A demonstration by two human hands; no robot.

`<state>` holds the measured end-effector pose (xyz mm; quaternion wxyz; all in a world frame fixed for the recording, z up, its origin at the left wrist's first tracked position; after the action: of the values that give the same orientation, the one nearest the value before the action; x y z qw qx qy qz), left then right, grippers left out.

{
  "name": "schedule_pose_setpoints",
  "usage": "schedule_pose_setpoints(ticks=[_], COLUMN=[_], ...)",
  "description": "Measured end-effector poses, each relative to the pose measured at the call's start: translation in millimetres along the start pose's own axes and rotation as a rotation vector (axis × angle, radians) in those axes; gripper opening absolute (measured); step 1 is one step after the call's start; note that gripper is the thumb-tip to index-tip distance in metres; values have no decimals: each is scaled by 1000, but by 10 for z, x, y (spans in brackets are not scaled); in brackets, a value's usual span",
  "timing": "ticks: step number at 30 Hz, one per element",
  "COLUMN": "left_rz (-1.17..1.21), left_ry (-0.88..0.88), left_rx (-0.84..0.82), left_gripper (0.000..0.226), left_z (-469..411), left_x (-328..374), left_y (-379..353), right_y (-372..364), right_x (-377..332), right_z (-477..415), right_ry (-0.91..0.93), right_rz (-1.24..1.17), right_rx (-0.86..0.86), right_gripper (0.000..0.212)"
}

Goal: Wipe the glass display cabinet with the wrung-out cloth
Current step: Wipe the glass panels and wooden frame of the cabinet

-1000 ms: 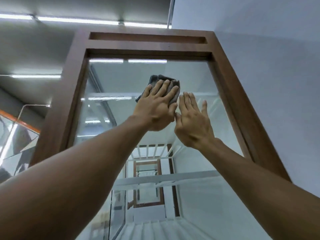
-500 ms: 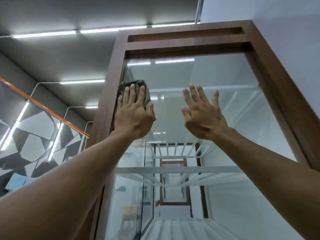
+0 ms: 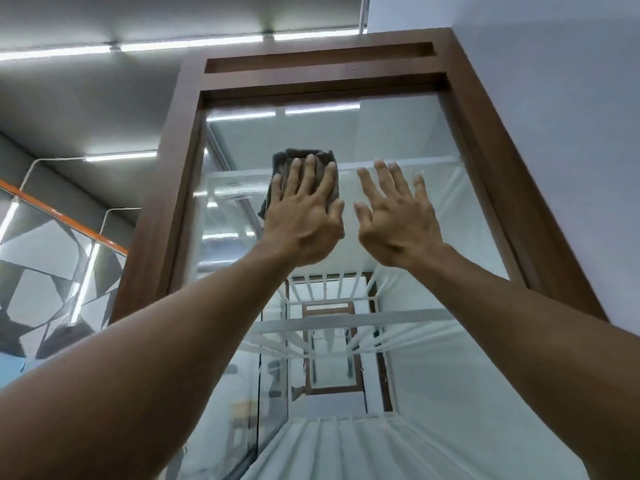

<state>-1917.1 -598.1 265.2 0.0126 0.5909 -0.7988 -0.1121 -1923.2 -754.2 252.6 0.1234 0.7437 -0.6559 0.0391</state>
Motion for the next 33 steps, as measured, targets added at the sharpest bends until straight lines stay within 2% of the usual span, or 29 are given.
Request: schedule_pose_setpoints(ticks=[3,4,6,8,9,11,14,15,19,22,27,30,33], left_rz=[-45,-39,-16,-10,-4,-14,-43,-29,-24,-23,-7,-7,-27], left_ry=[-185,-172,-34,85,73,-86,-331,-335,-156,-235,-469,-435,-383], left_rx=[-41,-39,-7,28,30,2,-44,-38,-23,-57,-98,-92,-87], left_gripper=[68,68,70,68,67,65,62,62,63,65,60,59,60], left_z=[205,152,-98,-338,-386,-329,-228,-291,-649,-680,-435,-247,-92], left_x=[-69,-103,-14,345,598,1035,1146,1124,1487,1823,1470,1210,895], left_y=[-33,-24,-6,-60,-105,-228,-316,-299,-308,-364,-313,-271,-196], right_y=[58,78,121,144,156,167,175,174,192,192,163,143,133], right_x=[338,429,576,678,720,802,878,884,899,939,942,906,839], right_z=[213,276,388,470,502,557,652,684,764,771,815,886,924], right_ry=[-77,-87,-107,-123,-124,-121,-181,-202,-221,-225,-136,-85,-128], right_rz=[35,52,81,97,95,105,158,152,117,120,174,189,178], right_rx=[-14,-16,-15,-15,-13,3,24,19,49,60,-1,-32,-31], right_gripper=[71,71,72,73,73,72,71,72,71,70,77,82,81])
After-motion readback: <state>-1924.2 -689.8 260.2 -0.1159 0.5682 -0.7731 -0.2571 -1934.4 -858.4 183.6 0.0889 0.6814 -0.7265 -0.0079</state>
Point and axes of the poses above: each hand's wrist, its own z-axis away from the middle knuckle, its own y-axis out of the back of the hand, x = y × z, the point moved 3 cm from there along -z, towards the middle knuckle, and after that the axes turned 7 degrees about y, right-handed, at the moved point
